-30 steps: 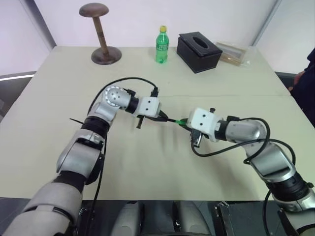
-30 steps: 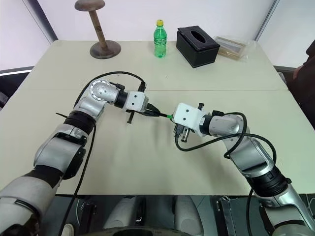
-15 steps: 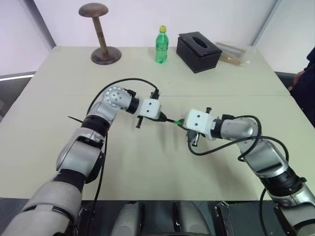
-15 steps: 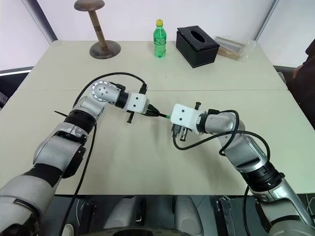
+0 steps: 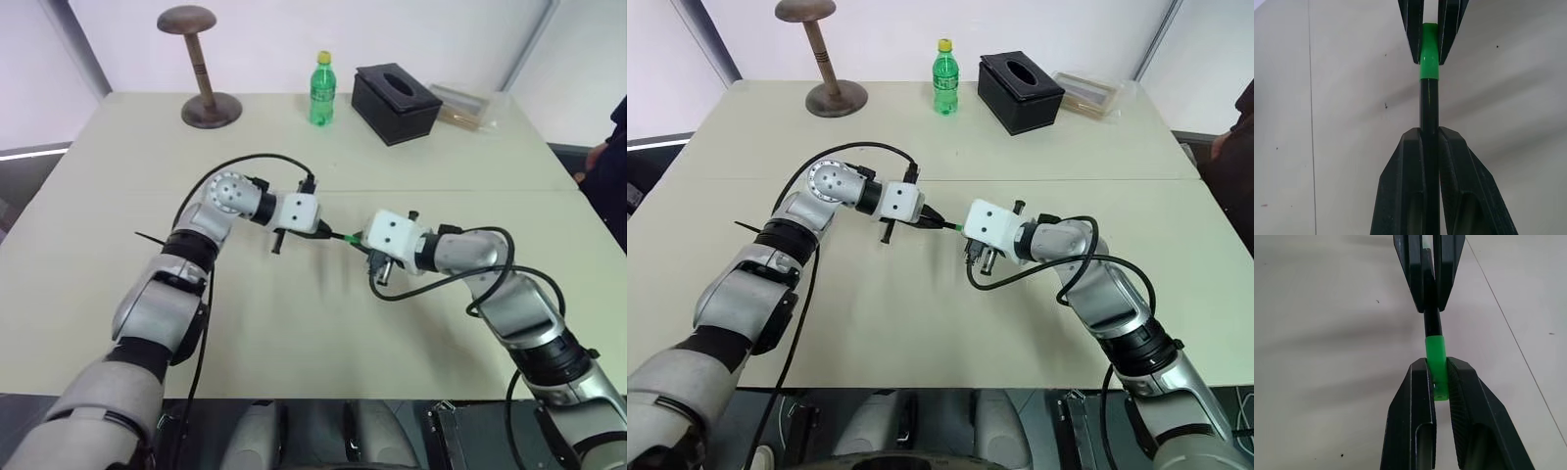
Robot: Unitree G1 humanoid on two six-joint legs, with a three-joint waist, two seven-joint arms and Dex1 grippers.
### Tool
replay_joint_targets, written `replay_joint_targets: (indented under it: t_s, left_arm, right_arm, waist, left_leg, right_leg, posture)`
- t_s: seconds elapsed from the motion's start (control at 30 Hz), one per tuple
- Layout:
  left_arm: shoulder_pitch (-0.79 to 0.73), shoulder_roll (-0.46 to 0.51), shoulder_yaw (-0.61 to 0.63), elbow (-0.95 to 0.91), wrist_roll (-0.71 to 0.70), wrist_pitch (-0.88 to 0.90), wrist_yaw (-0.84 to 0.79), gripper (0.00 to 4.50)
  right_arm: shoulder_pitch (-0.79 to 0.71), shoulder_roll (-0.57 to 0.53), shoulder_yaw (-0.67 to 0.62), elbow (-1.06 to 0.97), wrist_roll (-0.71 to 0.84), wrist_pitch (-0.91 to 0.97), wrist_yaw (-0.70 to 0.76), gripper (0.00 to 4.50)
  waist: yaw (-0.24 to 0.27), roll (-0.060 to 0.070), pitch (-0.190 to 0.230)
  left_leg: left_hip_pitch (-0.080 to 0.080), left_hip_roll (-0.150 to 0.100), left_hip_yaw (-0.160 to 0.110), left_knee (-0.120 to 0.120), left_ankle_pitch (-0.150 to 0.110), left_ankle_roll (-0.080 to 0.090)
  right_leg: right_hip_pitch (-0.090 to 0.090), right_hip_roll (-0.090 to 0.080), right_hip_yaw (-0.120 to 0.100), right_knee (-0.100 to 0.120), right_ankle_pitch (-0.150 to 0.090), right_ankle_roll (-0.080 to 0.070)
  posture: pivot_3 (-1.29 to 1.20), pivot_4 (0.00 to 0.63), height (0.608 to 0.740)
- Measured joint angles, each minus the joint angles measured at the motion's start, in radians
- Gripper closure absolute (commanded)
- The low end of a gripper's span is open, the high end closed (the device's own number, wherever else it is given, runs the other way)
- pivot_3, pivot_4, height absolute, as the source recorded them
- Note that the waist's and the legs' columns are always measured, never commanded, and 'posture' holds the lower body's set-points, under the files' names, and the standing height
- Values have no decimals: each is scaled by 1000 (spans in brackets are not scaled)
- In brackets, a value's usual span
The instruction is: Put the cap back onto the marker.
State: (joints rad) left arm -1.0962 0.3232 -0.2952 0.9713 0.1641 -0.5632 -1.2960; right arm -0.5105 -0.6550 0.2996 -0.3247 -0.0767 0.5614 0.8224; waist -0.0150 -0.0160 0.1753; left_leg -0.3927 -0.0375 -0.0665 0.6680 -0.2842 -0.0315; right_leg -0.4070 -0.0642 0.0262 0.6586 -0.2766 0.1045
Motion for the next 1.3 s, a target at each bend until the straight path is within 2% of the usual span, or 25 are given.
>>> replay_joint_targets:
  t_s: [0.4,0.5,0.7,0.73,0.97,1.07,1.3]
  left_arm:
    - [0,-1,1,0,0,8,-7,4500]
    - [0,0,1,-3,-3,10,-8,4500]
    - [5,13,1,-35,-24,20,-11,4500]
    - [9,20,1,-42,-25,28,-12,4500]
    - [86,77,12,-128,-37,148,2,4500]
    - [152,88,44,-248,-48,284,64,4500]
    - [388,106,115,-715,-92,775,233,4500]
  right_arm:
    - [-1,-5,2,-2,-9,0,10,4478]
    - [0,-12,1,-1,-11,-2,10,3237]
    - [19,-29,1,-3,-16,0,11,293]
    - [26,-32,1,-5,-16,2,12,57]
    - [99,-85,-58,-69,4,38,19,57]
    - [139,-106,-97,-108,14,55,13,57]
    - [218,-103,-165,-207,46,116,-27,57]
  waist:
    - [1,0,0]
    - [1,0,0]
    - [0,0,0]
    - [-1,0,0]
    - [0,0,0]
    - [1,0,0]
    - [0,0,0]
  left_leg:
    - [0,0,0,0,0,0]
    - [0,0,0,0,0,0]
    - [0,0,0,0,0,0]
    - [0,0,0,0,0,0]
    - [0,0,0,0,0,0]
    - [0,1,0,0,0,0]
    - [0,2,-1,0,0,0]
  right_leg:
    - [0,0,0,0,0,0]
    - [0,0,0,0,0,0]
    - [0,0,0,0,0,0]
    - [0,0,0,0,0,0]
    - [0,0,0,0,0,0]
    - [0,0,0,0,0,0]
    - [0,-1,1,1,0,0]
  posture:
    - [0,150,740]
    - [0,150,740]
    - [0,150,740]
    - [0,150,740]
    - [0,150,740]
    - [0,150,740]
    - [0,150,740]
